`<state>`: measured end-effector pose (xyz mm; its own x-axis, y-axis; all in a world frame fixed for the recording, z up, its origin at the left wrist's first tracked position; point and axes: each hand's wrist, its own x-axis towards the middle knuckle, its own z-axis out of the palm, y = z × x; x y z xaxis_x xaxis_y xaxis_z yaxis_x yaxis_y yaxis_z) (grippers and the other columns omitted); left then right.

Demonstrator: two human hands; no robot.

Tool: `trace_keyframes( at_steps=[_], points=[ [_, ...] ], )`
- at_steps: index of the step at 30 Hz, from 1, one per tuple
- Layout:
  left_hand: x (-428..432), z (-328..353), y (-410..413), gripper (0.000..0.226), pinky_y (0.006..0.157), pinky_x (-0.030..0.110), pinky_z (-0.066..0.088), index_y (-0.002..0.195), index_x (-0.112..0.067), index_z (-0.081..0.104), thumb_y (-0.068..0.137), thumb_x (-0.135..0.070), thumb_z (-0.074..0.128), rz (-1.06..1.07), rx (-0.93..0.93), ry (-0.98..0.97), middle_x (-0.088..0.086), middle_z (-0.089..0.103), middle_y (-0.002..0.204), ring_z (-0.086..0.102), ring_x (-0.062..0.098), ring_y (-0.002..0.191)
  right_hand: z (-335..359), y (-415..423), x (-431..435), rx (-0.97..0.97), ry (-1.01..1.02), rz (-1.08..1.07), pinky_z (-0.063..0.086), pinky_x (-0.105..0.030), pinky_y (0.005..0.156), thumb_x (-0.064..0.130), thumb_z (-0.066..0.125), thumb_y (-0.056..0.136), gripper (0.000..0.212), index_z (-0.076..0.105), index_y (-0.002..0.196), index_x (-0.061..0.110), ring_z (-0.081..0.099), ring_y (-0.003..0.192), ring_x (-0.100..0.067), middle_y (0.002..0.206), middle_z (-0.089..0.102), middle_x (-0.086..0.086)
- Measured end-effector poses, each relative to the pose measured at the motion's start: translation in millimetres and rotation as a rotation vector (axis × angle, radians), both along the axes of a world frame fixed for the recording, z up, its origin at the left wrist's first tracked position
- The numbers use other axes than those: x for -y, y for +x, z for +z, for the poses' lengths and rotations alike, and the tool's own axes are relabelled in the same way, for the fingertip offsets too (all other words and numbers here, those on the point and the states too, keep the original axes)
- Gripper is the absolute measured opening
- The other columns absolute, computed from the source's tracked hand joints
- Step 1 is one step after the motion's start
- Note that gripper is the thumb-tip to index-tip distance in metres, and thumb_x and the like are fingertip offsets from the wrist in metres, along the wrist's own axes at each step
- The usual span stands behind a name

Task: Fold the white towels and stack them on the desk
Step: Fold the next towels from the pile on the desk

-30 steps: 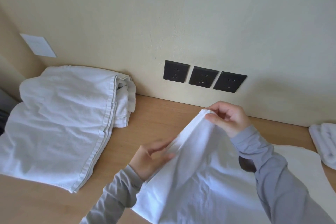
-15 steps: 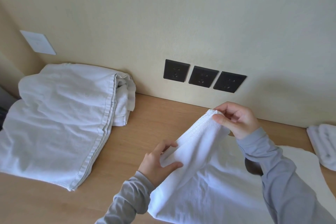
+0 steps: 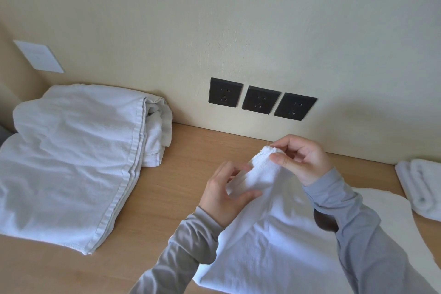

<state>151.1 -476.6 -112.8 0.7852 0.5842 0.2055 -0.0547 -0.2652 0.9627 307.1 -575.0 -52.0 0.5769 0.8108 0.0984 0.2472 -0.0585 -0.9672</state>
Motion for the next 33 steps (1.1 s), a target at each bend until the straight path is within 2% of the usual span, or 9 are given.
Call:
trace_keyframes(
  at_steps=[5, 8, 10, 13, 15, 19, 24, 28, 33],
  points=[
    [1.2, -2.3, 3.3, 0.027, 0.079, 0.015, 0.044, 0.084, -0.033, 0.057, 0.067, -0.032, 0.077, 0.006, -0.036, 0.047, -0.007, 0.064, 0.094, 0.058, 0.005, 0.086, -1.0, 1.6, -1.8, 0.038, 0.039, -0.038, 0.045, -0.013, 0.062, 0.017, 0.070, 0.068, 0.010, 0.067, 0.075, 0.023, 0.056, 0.064, -0.005, 0.066, 0.067, 0.009],
    [-5.3, -15.3, -7.9, 0.024, 0.071, 0.026, 0.044, 0.067, -0.018, 0.063, 0.067, -0.039, 0.076, -0.007, -0.147, 0.009, 0.000, 0.063, 0.082, 0.057, 0.014, 0.074, -1.2, 7.3, 0.0, 0.064, 0.064, -0.100, 0.045, -0.010, 0.063, -0.001, 0.069, 0.074, 0.020, 0.066, 0.076, 0.019, 0.057, 0.064, 0.002, 0.066, 0.068, 0.013],
    [-13.8, -30.3, -20.1, 0.036, 0.071, 0.028, 0.047, 0.071, -0.009, 0.069, 0.070, -0.045, 0.076, -0.072, -0.307, 0.018, 0.003, 0.064, 0.084, 0.060, 0.017, 0.076, -0.1, 11.6, 1.0, 0.089, 0.074, -0.157, 0.045, -0.010, 0.065, -0.006, 0.067, 0.077, 0.025, 0.065, 0.076, 0.019, 0.057, 0.065, 0.002, 0.067, 0.068, 0.015],
    [-25.9, -59.0, -49.1, 0.037, 0.073, 0.025, 0.048, 0.086, -0.012, 0.071, 0.073, -0.046, 0.075, -0.162, -0.610, 0.019, -0.001, 0.066, 0.086, 0.061, 0.014, 0.079, 4.6, 19.2, -0.1, 0.113, 0.118, -0.263, 0.044, -0.008, 0.066, -0.007, 0.063, 0.080, 0.026, 0.064, 0.075, 0.018, 0.056, 0.065, 0.005, 0.066, 0.067, 0.019],
    [-35.1, -77.1, -71.6, 0.030, 0.069, 0.022, 0.044, 0.079, -0.017, 0.068, 0.072, -0.045, 0.076, -0.111, -0.692, 0.001, -0.005, 0.063, 0.076, 0.056, 0.012, 0.073, 9.7, 27.1, 0.8, 0.128, 0.148, -0.337, 0.043, -0.007, 0.064, -0.007, 0.062, 0.082, 0.025, 0.063, 0.076, 0.018, 0.054, 0.062, 0.007, 0.064, 0.065, 0.022],
    [-62.5, -84.2, -94.4, 0.026, 0.070, 0.025, 0.044, 0.068, -0.019, 0.070, 0.068, -0.043, 0.079, 0.021, -0.601, -0.025, -0.007, 0.065, 0.072, 0.059, 0.010, 0.070, 16.2, 40.7, 6.1, 0.156, 0.171, -0.441, 0.042, -0.006, 0.063, -0.005, 0.063, 0.083, 0.027, 0.062, 0.077, 0.021, 0.054, 0.060, 0.008, 0.061, 0.065, 0.024],
    [-85.7, -49.6, -77.8, 0.026, 0.063, 0.022, 0.040, 0.055, -0.017, 0.064, 0.069, -0.030, 0.082, 0.068, -0.427, 0.117, -0.008, 0.058, 0.067, 0.054, 0.009, 0.067, 20.7, 53.7, 14.0, 0.146, 0.202, -0.602, 0.042, -0.009, 0.063, 0.003, 0.064, 0.084, 0.022, 0.062, 0.077, 0.024, 0.053, 0.059, 0.006, 0.058, 0.063, 0.024],
    [-98.1, 3.6, -57.0, 0.041, 0.063, 0.027, 0.045, 0.058, -0.015, 0.069, 0.059, -0.055, 0.075, 0.097, -0.205, 0.222, -0.004, 0.061, 0.078, 0.058, 0.017, 0.067, 38.8, 68.7, 30.3, 0.142, 0.268, -0.736, 0.039, -0.006, 0.059, 0.007, 0.064, 0.086, 0.024, 0.060, 0.074, 0.027, 0.048, 0.053, 0.006, 0.050, 0.057, 0.024],
    [-104.6, 85.1, -21.0, 0.068, 0.060, 0.036, 0.043, 0.059, -0.004, 0.064, 0.064, -0.072, 0.063, 0.096, 0.013, 0.431, 0.005, 0.060, 0.067, 0.053, 0.025, 0.063, 84.6, 84.2, 54.6, 0.155, 0.405, -0.820, 0.036, -0.005, 0.056, 0.006, 0.060, 0.089, 0.024, 0.056, 0.073, 0.023, 0.046, 0.049, 0.008, 0.046, 0.054, 0.025]
  ],
)
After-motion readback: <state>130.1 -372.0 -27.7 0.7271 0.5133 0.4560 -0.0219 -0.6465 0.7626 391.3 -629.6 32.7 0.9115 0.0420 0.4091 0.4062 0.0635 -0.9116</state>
